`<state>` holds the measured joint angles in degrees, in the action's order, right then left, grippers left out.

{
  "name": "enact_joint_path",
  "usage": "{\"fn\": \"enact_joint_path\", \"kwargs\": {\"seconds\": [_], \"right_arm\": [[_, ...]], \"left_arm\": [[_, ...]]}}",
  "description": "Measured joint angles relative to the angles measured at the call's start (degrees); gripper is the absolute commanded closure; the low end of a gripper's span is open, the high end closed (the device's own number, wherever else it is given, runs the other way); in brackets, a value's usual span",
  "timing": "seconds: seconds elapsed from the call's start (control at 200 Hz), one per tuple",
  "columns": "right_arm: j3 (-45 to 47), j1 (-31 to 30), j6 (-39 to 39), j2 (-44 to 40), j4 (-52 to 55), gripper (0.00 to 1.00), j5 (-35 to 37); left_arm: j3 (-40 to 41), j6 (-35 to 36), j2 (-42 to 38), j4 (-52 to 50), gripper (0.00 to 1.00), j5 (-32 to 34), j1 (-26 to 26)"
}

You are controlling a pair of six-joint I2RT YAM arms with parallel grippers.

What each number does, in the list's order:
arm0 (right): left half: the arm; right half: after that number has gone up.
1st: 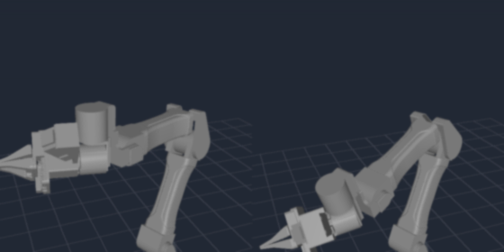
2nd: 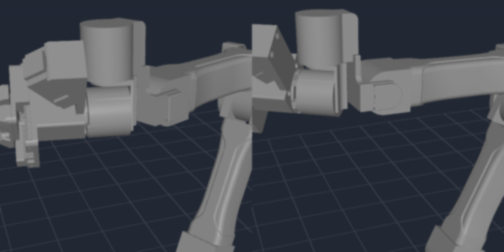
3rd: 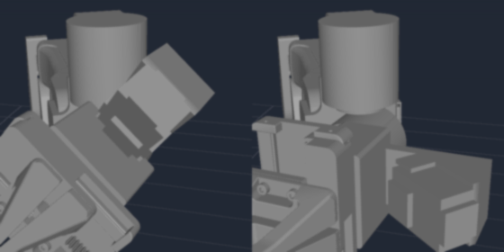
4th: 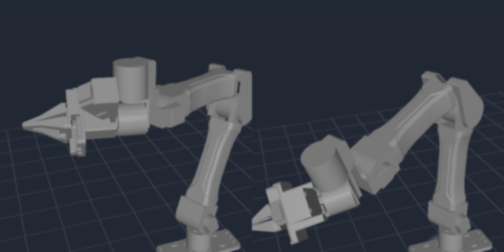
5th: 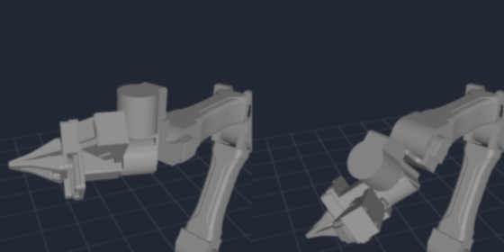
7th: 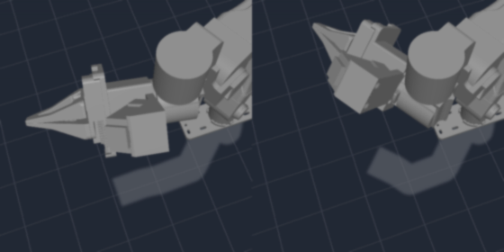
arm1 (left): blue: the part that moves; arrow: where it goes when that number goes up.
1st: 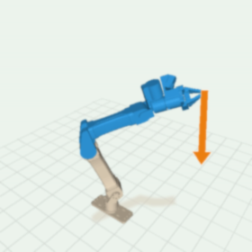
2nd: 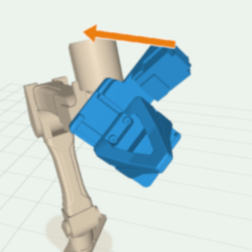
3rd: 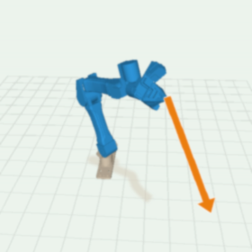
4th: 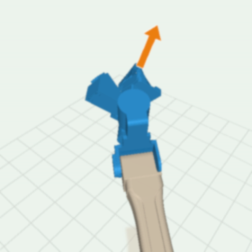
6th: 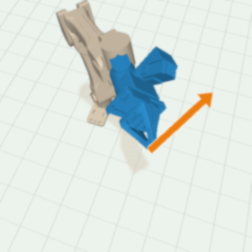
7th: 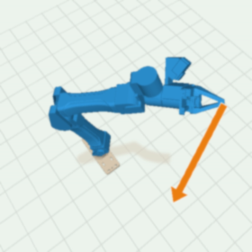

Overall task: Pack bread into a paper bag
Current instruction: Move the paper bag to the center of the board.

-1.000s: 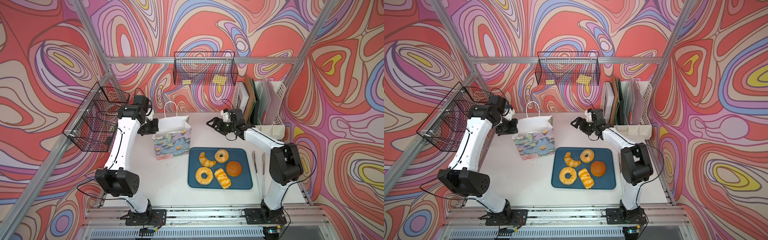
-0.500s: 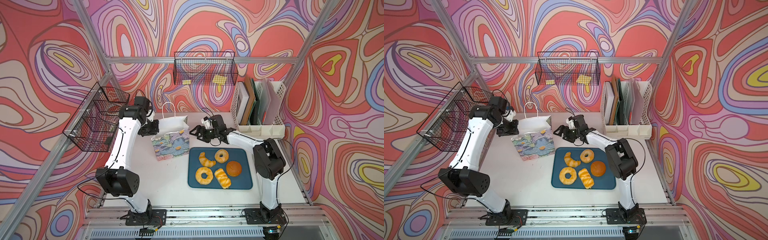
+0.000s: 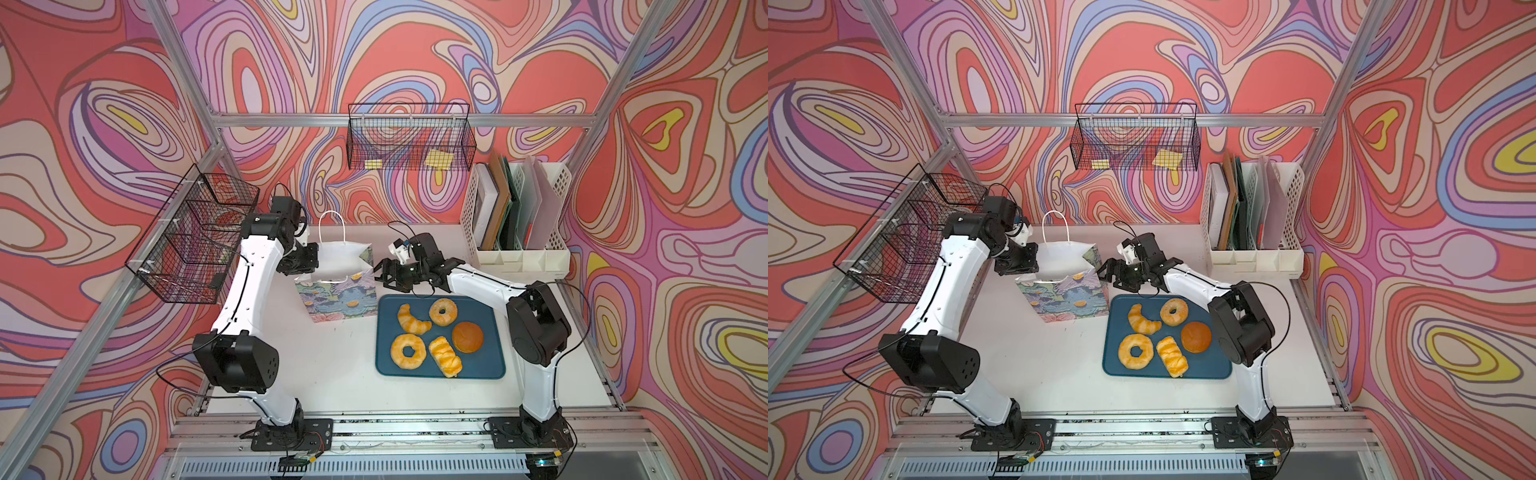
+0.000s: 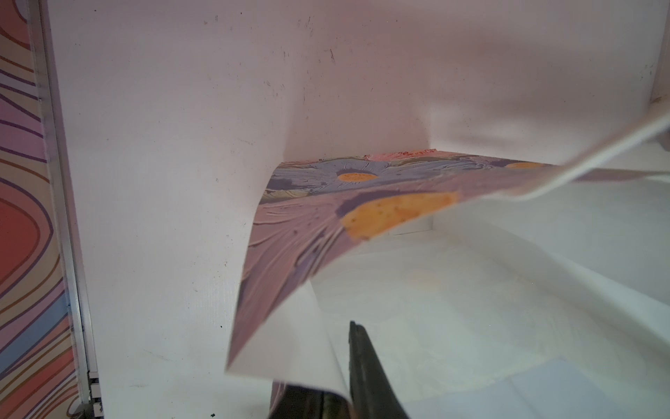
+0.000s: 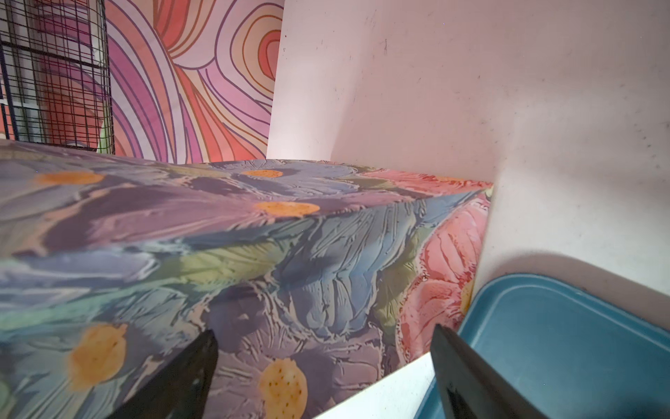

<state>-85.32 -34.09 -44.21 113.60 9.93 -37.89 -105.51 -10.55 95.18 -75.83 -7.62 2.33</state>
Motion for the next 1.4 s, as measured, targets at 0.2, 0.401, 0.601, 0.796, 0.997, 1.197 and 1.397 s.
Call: {"fn": "enact_joint_path", "kwargs": {"seconds": [0.2, 0.401, 0.601, 0.796, 0.997, 1.197, 1.397], "right_arm": [[0.0, -0.9, 0.2, -1.3, 1.4, 0.08, 0.1], [0.0, -1.7, 0.2, -1.3, 2.0, 0.08, 0.0], [-1.1, -3.3, -0.2, -1.3, 3.4, 0.08, -0.6], [-2.0, -4.1, -1.0, -2.1, 3.6, 0.08, -0.9], [-2.3, -4.1, -1.6, -2.3, 3.8, 0.08, -0.9], [-3.1, -4.2, -1.9, -2.5, 4.3, 0.08, -0.9], [-3.2, -4.2, -2.4, -2.6, 4.8, 0.08, -0.4]], "left_arm": [[0.6, -0.3, 0.0, 0.2, 0.78, 0.3, 0.0], [0.6, -0.4, -0.2, 0.1, 0.74, 1.1, 0.0], [-1.0, -0.6, -0.2, -1.2, 0.71, 1.1, 0.0], [-1.0, -0.9, -0.2, -1.8, 0.7, 1.1, 0.0], [-1.0, -1.2, -0.5, -3.1, 0.44, 1.2, 0.1], [-1.2, -1.7, -1.0, -3.4, 0.0, 1.5, 0.4], [-3.6, -2.1, -1.4, -3.9, 0.0, 1.6, 0.4]]}}
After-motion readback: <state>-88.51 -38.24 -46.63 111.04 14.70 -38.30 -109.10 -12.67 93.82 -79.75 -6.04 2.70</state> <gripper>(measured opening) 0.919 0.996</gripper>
